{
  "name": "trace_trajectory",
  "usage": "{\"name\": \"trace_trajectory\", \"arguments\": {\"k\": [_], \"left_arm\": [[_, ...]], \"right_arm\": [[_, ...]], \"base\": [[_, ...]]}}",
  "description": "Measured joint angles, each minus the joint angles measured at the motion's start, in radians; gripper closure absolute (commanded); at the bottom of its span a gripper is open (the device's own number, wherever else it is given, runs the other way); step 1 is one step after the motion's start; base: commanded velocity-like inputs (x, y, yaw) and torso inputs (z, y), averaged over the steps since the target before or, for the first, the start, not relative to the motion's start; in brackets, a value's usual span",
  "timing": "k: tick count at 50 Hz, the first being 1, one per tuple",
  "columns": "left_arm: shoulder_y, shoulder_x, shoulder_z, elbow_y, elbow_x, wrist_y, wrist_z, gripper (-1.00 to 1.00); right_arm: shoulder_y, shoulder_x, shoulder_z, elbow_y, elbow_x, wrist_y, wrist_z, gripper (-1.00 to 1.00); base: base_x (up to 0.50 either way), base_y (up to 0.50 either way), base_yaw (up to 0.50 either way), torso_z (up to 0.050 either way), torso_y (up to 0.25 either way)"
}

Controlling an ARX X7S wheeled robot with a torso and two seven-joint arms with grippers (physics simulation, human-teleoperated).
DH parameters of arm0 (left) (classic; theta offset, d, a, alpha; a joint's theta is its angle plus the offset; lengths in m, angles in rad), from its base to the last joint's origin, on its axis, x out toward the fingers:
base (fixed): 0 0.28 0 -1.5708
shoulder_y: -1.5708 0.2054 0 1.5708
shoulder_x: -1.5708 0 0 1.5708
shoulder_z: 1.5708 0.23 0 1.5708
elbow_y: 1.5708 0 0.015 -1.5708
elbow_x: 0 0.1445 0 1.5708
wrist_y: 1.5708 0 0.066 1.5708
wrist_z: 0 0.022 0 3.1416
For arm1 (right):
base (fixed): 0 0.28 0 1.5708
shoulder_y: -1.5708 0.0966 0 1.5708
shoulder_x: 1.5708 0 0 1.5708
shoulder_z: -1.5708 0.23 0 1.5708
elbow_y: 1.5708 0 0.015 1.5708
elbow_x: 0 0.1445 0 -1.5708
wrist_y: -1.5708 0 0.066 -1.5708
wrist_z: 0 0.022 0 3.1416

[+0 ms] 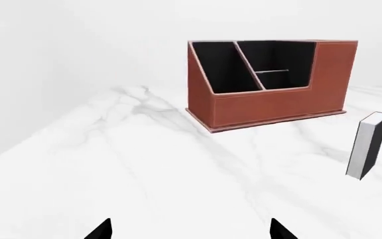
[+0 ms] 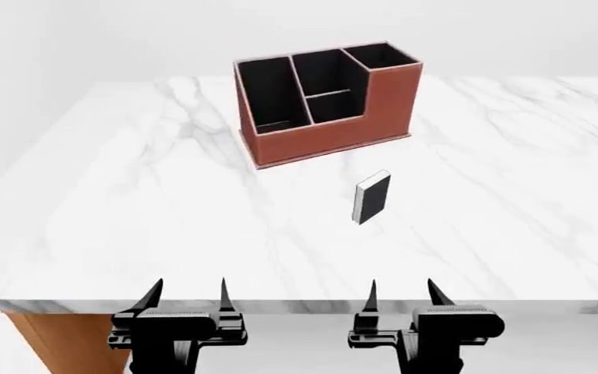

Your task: Pick up the book and place it in the left compartment of the caddy.

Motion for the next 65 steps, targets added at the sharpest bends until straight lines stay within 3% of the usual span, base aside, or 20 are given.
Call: {"name": "trace_trajectory", "arguments": {"k": [12, 20, 24, 34, 40, 65], "left_arm": [[-0.001, -0.012, 0.016, -0.001, -0.010, 0.003, -0.016, -1.00], [-0.002, -0.021, 0.021, 0.004, -0.019, -0.007, -0.028, -1.00], [-0.009, -0.024, 0.018, 0.058, -0.028, -0.087, -0.054, -1.00], [-0.114, -0.068, -0.004, 0.375, -0.046, -0.454, -0.130, -1.00], [-0.153, -0.087, -0.007, 0.495, -0.050, -0.577, -0.154, -1.00], [-0.179, -0.114, -0.011, 0.588, -0.065, -0.671, -0.187, -1.00]], "right_arm": [[0.000, 0.013, -0.018, 0.002, 0.004, -0.005, 0.016, -1.00], [0.004, 0.019, -0.027, -0.013, 0.031, 0.033, 0.012, -1.00], [0.019, 0.027, -0.020, -0.061, 0.063, 0.108, 0.013, -1.00], [0.114, 0.076, 0.026, -0.344, 0.153, 0.422, 0.054, -1.00], [0.150, 0.102, 0.040, -0.474, 0.186, 0.545, 0.071, -1.00], [0.182, 0.140, 0.040, -0.596, 0.229, 0.659, 0.084, -1.00]], "base": [[0.00, 0.50, 0.00, 0.000, 0.000], [0.00, 0.04, 0.00, 0.000, 0.000], [0.00, 0.00, 0.00, 0.000, 0.000], [0.12, 0.00, 0.00, 0.000, 0.000], [0.38, 0.00, 0.00, 0.000, 0.000], [0.50, 0.00, 0.00, 0.000, 0.000]]}}
